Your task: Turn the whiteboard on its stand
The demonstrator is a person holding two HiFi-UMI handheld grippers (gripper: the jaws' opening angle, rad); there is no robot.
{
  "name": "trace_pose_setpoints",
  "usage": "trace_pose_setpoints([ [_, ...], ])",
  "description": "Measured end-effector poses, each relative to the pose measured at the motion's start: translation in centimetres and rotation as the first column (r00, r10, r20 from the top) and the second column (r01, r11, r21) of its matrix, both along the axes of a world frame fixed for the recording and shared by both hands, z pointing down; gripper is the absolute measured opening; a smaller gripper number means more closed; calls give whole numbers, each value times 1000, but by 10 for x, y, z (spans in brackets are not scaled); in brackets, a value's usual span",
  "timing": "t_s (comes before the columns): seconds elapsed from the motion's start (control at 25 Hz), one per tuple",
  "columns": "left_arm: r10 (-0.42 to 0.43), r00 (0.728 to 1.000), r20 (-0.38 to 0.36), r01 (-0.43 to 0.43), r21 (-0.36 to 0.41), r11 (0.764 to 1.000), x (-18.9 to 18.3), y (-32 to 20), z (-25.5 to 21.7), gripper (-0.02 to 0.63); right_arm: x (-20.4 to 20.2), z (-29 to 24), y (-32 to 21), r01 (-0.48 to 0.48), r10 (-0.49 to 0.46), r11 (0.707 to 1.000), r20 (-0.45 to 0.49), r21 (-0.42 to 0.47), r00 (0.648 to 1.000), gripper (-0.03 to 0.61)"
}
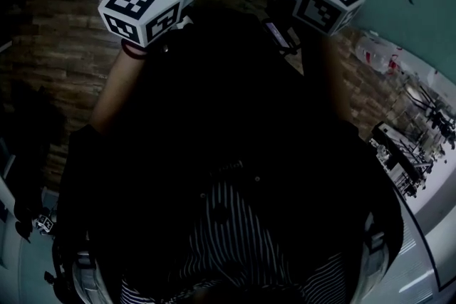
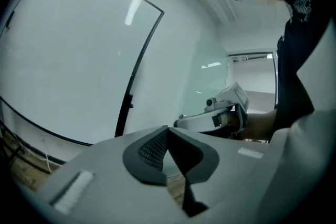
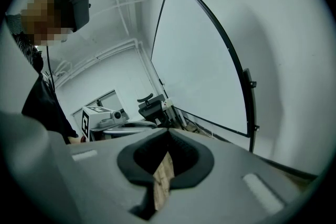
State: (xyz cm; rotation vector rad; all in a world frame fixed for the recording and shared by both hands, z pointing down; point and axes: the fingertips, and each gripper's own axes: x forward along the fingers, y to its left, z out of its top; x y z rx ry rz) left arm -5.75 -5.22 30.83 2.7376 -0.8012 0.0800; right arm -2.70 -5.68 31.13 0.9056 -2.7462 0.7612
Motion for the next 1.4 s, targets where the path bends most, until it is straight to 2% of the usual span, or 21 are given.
trace_pose_setpoints([
  [0.12, -11, 1000, -21, 11, -9, 1000, 8, -1, 1, -2, 9, 1, -3, 6, -6, 1000, -6, 2, 1000, 2],
  [0.28, -10, 1000, 9, 10, -23, 1000, 30, -4, 12, -2, 32, 1, -14, 14, -14, 1000, 9, 5, 1000, 2],
  [0.44, -57, 998, 16, 57, -11, 998, 45, -25, 12, -2, 50, 6, -34, 50, -50, 999, 19, 10, 999, 2],
  [0.68, -101, 995, 25, 101, 20, 995, 44, -55, -7, -2, 44, -13, -66, 108, -109, 993, 31, 50, 994, 2],
  [0.92, -132, 991, -2, 132, 1, 991, 71, -93, -7, -1, 68, -17, -104, 139, -144, 987, 64, 78, 987, 2],
  [1.2, -223, 975, -6, 223, -12, 975, 102, -133, -11, -2, 107, -19, -135, 191, -196, 979, 69, 77, 978, 2],
  [1.4, -285, 958, 30, 286, -13, 958, 101, -139, -13, -2, 112, -23, -149, 260, -265, 963, 68, 76, 962, 2],
])
